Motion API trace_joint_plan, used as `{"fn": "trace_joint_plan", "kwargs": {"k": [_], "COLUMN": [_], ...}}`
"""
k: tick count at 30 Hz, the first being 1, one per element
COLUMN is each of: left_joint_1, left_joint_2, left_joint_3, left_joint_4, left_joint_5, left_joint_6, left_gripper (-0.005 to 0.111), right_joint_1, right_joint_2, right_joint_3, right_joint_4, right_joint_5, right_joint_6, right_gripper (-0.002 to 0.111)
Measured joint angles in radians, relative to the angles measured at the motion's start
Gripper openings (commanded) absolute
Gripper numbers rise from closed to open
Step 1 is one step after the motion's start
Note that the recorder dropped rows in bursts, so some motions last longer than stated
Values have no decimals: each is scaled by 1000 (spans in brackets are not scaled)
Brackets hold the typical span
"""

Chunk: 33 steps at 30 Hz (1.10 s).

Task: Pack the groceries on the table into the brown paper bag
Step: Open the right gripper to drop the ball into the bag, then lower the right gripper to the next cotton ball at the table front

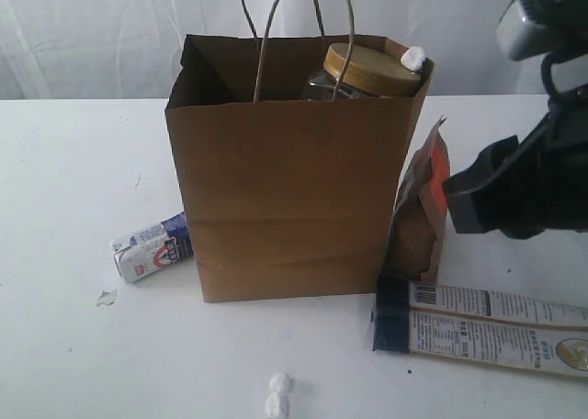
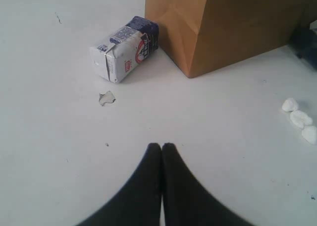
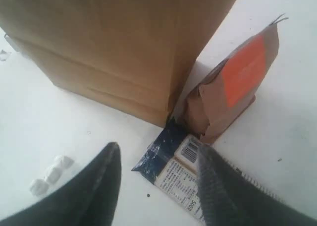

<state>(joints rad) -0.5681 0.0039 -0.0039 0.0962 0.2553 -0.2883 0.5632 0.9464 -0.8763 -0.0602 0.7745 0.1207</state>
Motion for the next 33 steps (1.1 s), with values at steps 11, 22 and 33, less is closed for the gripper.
{"fn": "trace_joint_plan", "kwargs": {"k": [11, 22, 33], "left_joint_1": [0, 0, 0], "left_joint_2": [0, 0, 0], "left_joint_3": [0, 0, 0], "left_joint_4": [0, 0, 0], "left_joint_5": [0, 0, 0], "left_joint_6": [0, 0, 0], "left_gripper": [0, 0, 0], "right_joint_1": [0, 21, 198], "right_joint_2": [44, 216, 318], "right_joint_3": [48, 48, 48], "right_joint_4": [78, 229, 257], "right_joint_5": [-5, -9, -50], "right_joint_6": [-142, -321, -422], "right_gripper": [45, 45, 45]}}
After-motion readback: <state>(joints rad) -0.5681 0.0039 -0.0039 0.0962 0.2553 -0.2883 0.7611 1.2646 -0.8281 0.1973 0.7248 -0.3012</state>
